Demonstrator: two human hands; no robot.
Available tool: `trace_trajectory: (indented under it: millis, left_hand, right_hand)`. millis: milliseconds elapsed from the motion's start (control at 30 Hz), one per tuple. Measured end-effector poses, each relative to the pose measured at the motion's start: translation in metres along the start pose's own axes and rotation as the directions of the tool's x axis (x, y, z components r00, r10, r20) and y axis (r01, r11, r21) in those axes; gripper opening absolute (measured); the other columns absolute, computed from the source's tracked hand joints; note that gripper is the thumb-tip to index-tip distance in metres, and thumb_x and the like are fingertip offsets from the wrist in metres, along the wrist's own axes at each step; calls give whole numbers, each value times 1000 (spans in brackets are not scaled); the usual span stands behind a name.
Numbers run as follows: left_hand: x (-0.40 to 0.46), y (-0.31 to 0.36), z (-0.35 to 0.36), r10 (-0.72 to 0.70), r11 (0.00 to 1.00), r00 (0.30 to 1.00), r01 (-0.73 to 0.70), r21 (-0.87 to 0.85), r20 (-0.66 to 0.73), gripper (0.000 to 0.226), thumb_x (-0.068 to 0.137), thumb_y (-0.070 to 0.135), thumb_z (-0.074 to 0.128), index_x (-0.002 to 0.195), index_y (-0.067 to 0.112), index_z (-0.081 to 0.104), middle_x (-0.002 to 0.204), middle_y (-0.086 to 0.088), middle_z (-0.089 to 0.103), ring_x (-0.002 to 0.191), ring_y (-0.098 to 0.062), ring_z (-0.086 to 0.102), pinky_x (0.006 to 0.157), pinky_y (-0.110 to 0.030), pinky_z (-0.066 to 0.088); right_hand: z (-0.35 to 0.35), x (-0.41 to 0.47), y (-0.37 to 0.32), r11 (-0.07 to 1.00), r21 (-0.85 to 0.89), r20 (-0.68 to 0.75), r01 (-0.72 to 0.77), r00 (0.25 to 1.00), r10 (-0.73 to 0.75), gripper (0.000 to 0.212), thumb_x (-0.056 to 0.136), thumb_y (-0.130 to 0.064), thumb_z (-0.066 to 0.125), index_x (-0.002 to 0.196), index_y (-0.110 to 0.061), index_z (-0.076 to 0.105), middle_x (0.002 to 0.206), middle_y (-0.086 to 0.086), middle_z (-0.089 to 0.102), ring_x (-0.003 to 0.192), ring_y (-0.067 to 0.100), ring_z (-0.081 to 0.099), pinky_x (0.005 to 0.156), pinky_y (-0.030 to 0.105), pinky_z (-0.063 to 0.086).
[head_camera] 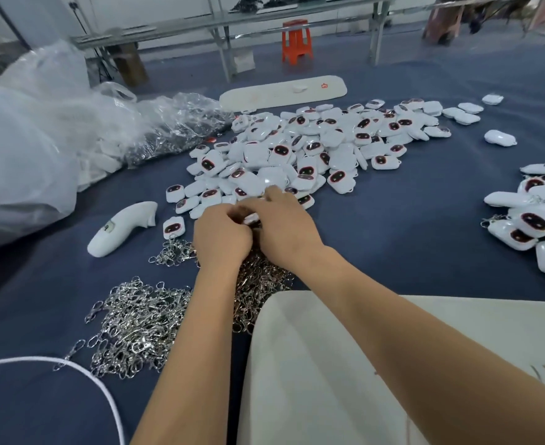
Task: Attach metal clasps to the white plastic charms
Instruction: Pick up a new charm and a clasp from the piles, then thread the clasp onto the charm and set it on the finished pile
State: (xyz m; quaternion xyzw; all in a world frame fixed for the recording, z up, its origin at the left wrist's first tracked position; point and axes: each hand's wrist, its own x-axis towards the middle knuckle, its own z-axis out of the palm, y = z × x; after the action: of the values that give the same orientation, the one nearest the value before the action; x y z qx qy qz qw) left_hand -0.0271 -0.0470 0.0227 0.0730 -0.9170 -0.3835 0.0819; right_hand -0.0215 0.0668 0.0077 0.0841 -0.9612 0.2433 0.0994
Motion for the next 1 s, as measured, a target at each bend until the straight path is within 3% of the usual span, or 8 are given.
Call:
trace_trajectory:
  millis: [167,333,433,567,633,733,833,1000]
  left_hand:
    - [1,-3,6,104,992,994,-101,-81,28,19,83,15,78,71,26,68,73,7,70,72,-19,64,60,-29,44]
    - [-6,10,17,223,975,975,-223,-17,0,11,83,34,80,87,24,79,85,6,75,93,-23,68,83,-42,53]
    - [-11,25,25,306,944,951,-309,114,44,9,84,38,77,91,32,78,94,9,75,107,-25,63,91,-45,49]
    - [-15,35,34,422,898,883,-438,36,206,17,82,34,82,99,30,80,103,4,74,99,-16,63,86,-32,47]
    - [-15,32,34,412,903,885,-428,32,219,26,77,25,86,102,28,78,109,5,72,98,-11,61,87,-27,46]
    - [-13,29,33,313,912,915,-364,189,254,26,77,22,85,98,31,73,107,4,69,104,-20,63,92,-35,51]
    - [-13,32,34,247,895,919,-338,291,307,27,84,31,81,108,30,71,111,-1,67,109,-24,61,94,-38,51]
    - [-17,37,39,227,883,926,-327,336,303,7,93,31,73,92,26,69,108,-3,70,112,-27,59,95,-38,49]
  right_hand:
    - [-10,-11,16,983,181,-250,-41,964,86,34,98,-33,65,130,-34,54,115,1,59,101,27,59,81,43,52]
    - [-26,-24,45,959,226,-369,-169,897,244,26,100,-18,59,120,-34,52,92,-5,61,83,24,58,73,40,48]
    - [-34,-30,60,934,238,-351,-265,874,337,25,102,-20,60,123,-32,53,85,-4,48,89,27,56,81,43,49]
    - [-41,-35,74,898,227,-328,-376,839,434,23,102,-26,63,124,-28,57,103,5,62,107,25,54,95,38,33]
    - [-44,-39,78,874,270,-367,-403,796,481,24,102,-29,63,126,-28,61,105,7,64,106,26,56,94,37,32]
    - [-44,-46,78,843,352,-419,-407,737,531,22,101,-28,62,123,-27,62,105,11,61,97,27,56,95,38,41]
    - [-42,-50,73,818,447,-437,-363,709,553,16,101,-30,62,115,-23,56,107,9,58,91,22,53,79,32,40]
    - [-45,-65,61,834,514,-506,-200,715,483,25,101,-30,58,85,-19,43,67,-5,52,59,13,46,56,34,40]
